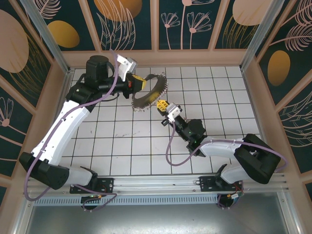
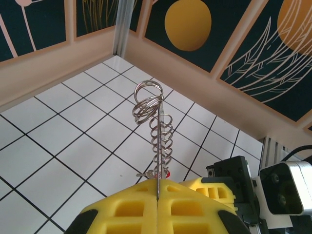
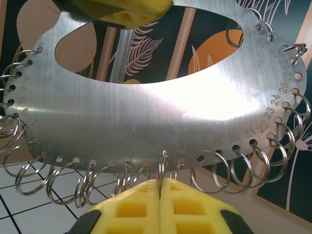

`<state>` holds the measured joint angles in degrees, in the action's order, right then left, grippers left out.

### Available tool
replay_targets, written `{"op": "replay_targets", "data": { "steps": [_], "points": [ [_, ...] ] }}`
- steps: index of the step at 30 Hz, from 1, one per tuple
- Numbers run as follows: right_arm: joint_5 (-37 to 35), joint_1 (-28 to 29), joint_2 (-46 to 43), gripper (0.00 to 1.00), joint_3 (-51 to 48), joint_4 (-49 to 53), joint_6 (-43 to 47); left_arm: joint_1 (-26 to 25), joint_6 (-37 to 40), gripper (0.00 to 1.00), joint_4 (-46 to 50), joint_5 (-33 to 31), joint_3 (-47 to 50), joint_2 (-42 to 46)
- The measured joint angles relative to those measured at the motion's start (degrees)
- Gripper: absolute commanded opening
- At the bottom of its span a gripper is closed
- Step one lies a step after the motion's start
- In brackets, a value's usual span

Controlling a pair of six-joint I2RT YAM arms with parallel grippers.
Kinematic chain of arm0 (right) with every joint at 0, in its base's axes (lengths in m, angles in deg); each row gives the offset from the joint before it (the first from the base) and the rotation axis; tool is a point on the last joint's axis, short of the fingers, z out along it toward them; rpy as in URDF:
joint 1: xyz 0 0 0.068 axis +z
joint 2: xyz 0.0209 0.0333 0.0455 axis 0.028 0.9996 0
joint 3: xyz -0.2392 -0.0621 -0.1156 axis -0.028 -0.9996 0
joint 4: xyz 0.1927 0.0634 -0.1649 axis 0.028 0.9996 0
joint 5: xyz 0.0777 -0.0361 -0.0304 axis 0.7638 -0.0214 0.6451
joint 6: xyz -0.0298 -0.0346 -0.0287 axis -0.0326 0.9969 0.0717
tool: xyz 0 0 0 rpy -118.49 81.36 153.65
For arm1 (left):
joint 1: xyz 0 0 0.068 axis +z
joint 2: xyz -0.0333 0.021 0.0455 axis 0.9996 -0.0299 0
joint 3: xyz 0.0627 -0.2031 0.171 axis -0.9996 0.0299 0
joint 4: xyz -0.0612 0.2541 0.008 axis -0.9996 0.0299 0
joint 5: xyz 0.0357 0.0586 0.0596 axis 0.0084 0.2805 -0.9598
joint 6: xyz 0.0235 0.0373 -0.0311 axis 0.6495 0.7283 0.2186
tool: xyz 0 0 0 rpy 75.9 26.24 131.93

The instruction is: Put the keys on the keyring

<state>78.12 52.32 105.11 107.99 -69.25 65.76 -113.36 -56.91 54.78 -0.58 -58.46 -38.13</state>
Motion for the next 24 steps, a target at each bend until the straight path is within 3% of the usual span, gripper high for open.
{"op": "replay_targets", "data": {
  "steps": [10,24],
  "points": [
    [1.9,-2.47,-1.29,0.0,-0.17,5.14,-2.03,0.0,-12.74,0.02,-10.99,-3.63,10.19,2.71],
    [13.99,-11.3,-9.38,0.0,-0.2,20.09,-9.18,1.16,-33.27,0.21,-28.52,-5.35,27.61,2.95]
  ]
}}
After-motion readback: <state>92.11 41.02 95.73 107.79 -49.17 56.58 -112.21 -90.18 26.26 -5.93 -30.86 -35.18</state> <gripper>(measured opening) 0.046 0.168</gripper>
